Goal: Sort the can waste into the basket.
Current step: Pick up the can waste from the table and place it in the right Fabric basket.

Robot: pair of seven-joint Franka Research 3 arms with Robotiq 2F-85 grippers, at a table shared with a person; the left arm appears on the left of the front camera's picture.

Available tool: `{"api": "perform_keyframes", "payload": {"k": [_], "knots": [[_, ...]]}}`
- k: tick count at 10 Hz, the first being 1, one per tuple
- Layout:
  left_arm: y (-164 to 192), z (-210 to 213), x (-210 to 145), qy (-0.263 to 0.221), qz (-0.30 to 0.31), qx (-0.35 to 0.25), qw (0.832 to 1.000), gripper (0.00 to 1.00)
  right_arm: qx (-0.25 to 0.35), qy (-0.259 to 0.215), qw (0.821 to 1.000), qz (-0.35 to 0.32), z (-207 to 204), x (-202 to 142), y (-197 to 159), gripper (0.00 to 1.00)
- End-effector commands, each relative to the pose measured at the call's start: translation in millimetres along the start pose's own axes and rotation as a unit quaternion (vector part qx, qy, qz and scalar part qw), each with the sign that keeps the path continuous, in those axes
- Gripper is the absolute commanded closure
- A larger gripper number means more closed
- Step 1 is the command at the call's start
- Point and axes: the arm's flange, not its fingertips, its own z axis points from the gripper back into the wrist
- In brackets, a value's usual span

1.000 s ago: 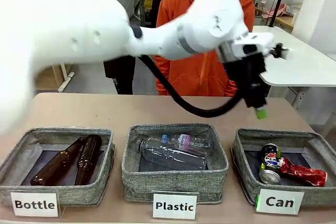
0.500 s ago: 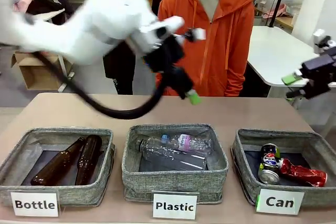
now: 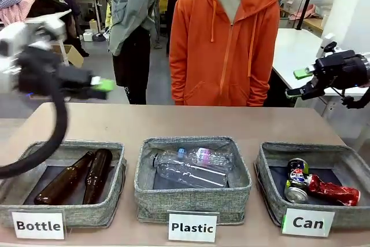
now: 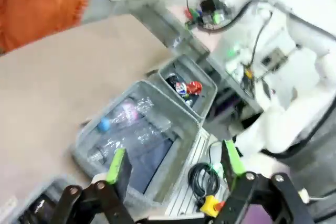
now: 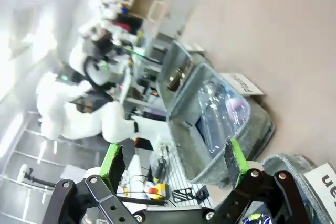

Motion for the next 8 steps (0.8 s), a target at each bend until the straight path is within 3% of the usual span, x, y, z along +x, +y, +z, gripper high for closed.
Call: {"api": "perform_keyframes", "payload": {"k": [1,2,8], "knots": [[43.7,38.9,-37.2,-0.059,0.058,-0.014,0.996,0.1,-0.028,0.02,0.999,0.002,-8.2,2.1,7.4,0.0],[0.0,0.0,0.0,0.0,0.0,0.0,1.0,0.1,-0.028,0.02,0.999,0.002,-8.2,2.1,7.4,0.0],[0.0,0.0,0.0,0.0,0.0,0.0,1.0,0.1,-0.028,0.02,0.999,0.002,-8.2,2.1,7.4,0.0]]}}
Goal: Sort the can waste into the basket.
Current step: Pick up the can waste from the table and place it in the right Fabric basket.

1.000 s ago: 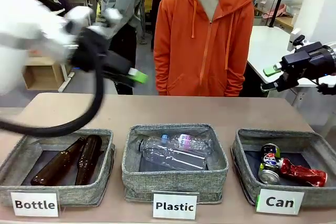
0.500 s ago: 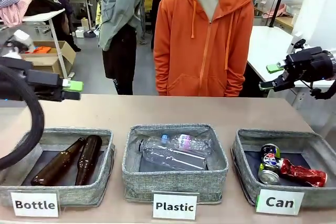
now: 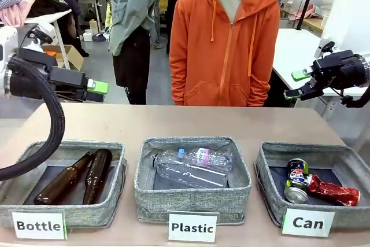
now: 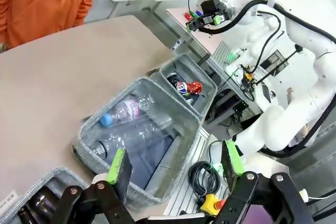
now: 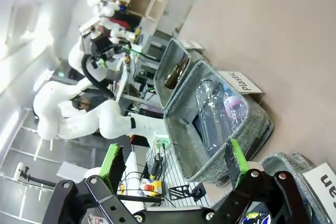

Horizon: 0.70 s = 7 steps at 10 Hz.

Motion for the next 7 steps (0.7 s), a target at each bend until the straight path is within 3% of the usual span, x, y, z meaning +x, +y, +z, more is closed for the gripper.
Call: {"api": "perform_keyframes", "payload": {"k": [1,7], "knots": [[3.6,1.6,-1.2,-0.008,0.006,0.001,1.0,0.1,-0.012,0.004,1.0,-0.004,0.0,0.1,3.6,0.0],[3.6,1.6,-1.2,-0.008,0.006,0.001,1.0,0.1,-0.012,0.004,1.0,-0.004,0.0,0.1,3.6,0.0]]}}
